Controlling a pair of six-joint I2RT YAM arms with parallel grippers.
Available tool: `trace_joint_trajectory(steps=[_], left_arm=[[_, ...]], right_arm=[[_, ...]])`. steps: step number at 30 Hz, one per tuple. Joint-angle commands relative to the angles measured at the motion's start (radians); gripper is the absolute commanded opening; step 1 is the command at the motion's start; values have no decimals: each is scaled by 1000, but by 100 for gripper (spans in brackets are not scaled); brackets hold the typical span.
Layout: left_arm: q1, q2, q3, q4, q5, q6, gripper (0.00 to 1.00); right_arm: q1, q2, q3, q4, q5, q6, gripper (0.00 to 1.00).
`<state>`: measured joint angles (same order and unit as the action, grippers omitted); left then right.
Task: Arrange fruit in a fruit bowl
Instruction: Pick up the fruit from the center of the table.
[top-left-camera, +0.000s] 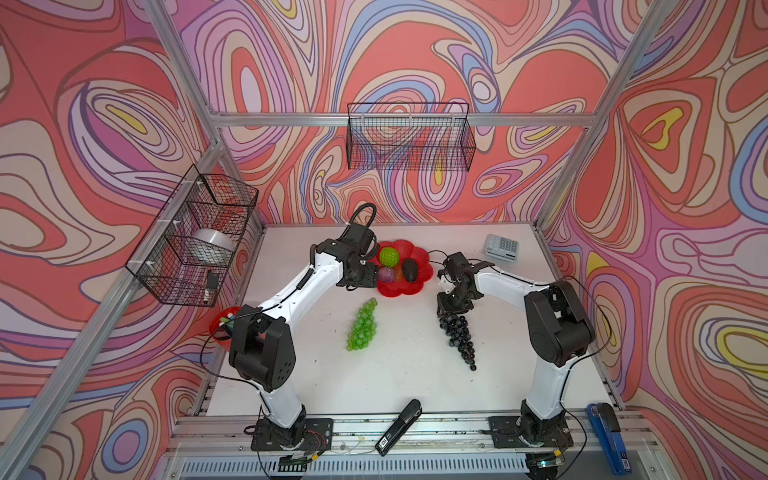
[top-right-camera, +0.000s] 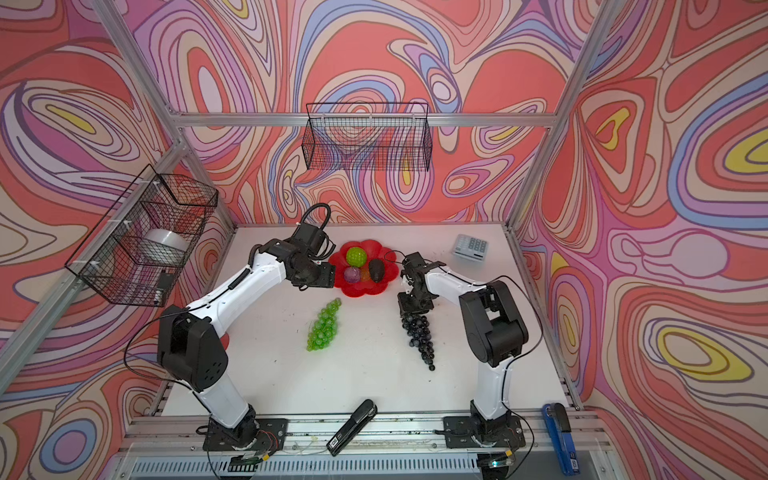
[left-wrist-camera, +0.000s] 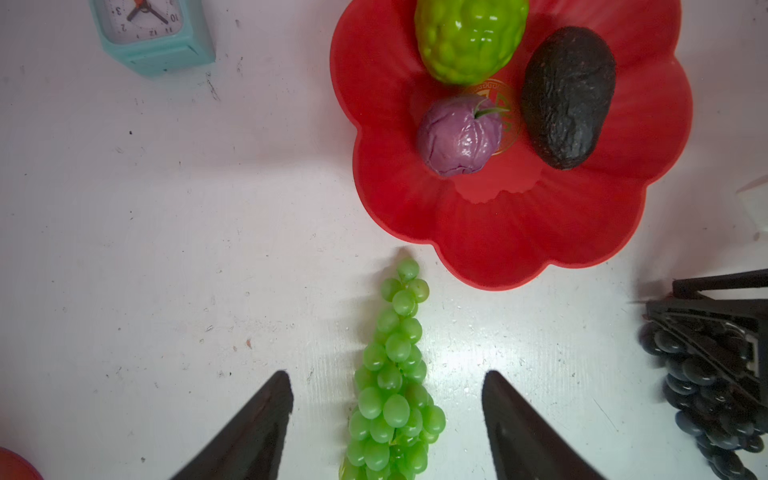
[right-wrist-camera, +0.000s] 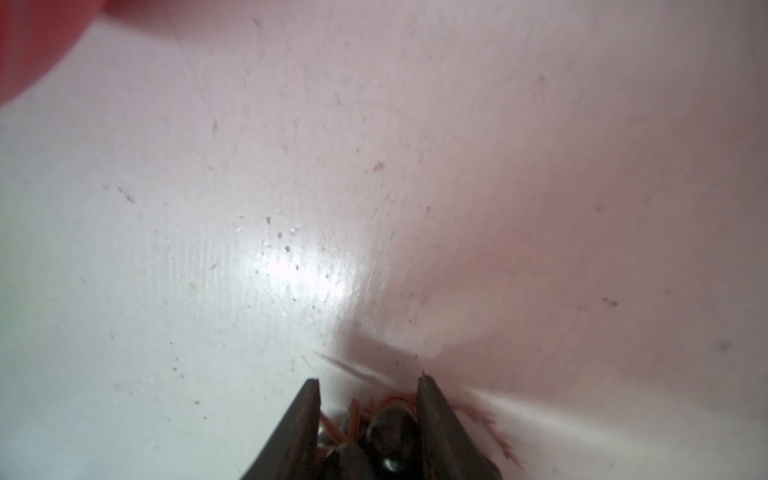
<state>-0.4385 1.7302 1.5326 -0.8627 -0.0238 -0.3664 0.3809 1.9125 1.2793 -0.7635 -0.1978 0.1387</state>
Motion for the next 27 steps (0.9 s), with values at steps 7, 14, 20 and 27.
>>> trace_joint_trajectory(steps=[7,14,20,27], left_arm=[[4,-40,-14,-2,-16,15,76],[4,-38,-18,-1,-16,15,76],[3,-43,-17,-5,-19,12,76],[4,-73,-40,-6,-29,8,76]], right_arm=[[14,48,18,-42,22,-14,14],[19,19,22,-52,21,-14,0],[18,-66,31,-56,-68,12,0],[19,-175,42,-72,-91,43,0]])
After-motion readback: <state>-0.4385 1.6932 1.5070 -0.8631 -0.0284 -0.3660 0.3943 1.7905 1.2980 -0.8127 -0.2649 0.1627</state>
